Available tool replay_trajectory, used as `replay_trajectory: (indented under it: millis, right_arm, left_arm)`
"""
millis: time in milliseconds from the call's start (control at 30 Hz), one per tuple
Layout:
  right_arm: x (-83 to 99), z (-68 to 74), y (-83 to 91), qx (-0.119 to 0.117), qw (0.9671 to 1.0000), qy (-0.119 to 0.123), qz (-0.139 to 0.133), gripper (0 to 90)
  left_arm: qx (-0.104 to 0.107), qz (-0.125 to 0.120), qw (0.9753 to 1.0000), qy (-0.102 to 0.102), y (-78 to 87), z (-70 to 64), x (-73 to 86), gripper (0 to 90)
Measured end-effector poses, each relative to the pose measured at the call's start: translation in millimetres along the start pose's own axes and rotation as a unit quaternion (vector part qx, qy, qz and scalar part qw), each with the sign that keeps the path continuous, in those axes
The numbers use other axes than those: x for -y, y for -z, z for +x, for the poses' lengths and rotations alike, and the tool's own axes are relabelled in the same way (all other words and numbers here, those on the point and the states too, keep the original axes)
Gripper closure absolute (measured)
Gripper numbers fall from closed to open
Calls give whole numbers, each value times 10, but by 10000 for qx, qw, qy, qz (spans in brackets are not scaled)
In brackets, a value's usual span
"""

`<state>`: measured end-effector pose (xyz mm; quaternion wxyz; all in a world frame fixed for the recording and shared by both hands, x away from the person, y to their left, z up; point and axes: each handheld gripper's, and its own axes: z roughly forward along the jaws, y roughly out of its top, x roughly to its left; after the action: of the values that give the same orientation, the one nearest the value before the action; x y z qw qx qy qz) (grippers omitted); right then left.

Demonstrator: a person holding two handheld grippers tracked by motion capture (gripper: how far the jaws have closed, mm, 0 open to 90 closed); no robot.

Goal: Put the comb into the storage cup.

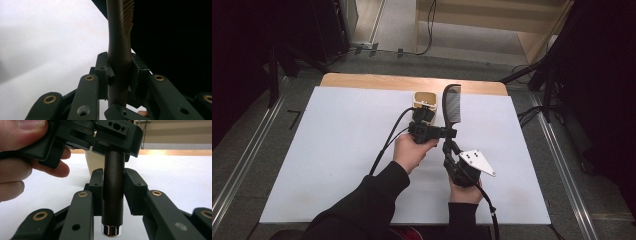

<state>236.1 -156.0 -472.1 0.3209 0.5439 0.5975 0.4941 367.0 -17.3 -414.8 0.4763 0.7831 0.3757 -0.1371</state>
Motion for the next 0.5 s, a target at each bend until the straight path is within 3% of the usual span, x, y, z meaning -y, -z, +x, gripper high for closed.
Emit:
replay_trajectory:
  millis: [167,333,433,500]
  right_arm:
    - [14,-6,-20,2,9996,295,15,550]
    - [28,-17,-24,-20,9981,610,56,473]
    - [35,-24,-26,-96,9979,626,150,449]
    - [52,-23,-34,-142,9968,772,124,449]
  left_arm:
    - [-37,-89,9999,-55,39,-6,-11,727]
    - [-254,-128,9995,-168,79,27,-26,726]
    - [-324,-132,9992,-183,109,67,-41,726]
    - [-367,-178,9990,-173,127,81,-47,726]
